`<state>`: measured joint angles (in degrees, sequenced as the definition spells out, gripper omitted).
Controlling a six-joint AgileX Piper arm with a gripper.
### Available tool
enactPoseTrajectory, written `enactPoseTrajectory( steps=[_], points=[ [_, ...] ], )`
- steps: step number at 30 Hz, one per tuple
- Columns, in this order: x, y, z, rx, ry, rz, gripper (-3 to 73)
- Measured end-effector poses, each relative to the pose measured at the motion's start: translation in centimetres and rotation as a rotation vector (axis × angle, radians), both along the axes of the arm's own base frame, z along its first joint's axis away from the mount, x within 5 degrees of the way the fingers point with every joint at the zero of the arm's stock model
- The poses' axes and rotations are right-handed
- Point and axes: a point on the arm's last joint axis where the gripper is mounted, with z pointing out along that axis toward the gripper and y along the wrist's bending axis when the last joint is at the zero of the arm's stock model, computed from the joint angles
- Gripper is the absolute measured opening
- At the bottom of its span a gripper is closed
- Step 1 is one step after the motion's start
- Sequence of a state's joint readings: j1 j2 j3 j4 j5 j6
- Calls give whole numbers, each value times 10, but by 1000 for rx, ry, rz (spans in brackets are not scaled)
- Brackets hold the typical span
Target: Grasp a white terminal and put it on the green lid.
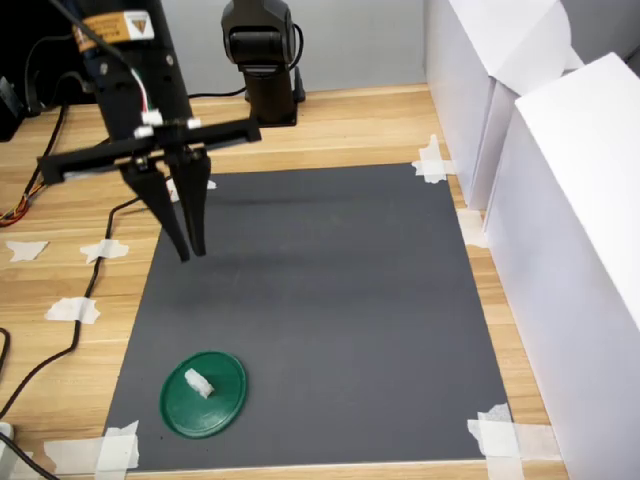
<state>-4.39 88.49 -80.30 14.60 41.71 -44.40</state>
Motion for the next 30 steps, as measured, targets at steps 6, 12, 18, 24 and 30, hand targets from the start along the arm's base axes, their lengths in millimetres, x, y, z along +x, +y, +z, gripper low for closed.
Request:
enactPoseTrajectory(
  steps=[6,12,18,24,30],
  points=[
    [-44,3,11,71,-37,-70,-14],
    [-93,7,9,138,-42,-132,-16],
    [-145,11,-6,152,-51,-145,-16],
    [-186,13,-35,234,-41,-225,-16],
    [-221,14,-63,310,-48,-314,-16]
  ],
)
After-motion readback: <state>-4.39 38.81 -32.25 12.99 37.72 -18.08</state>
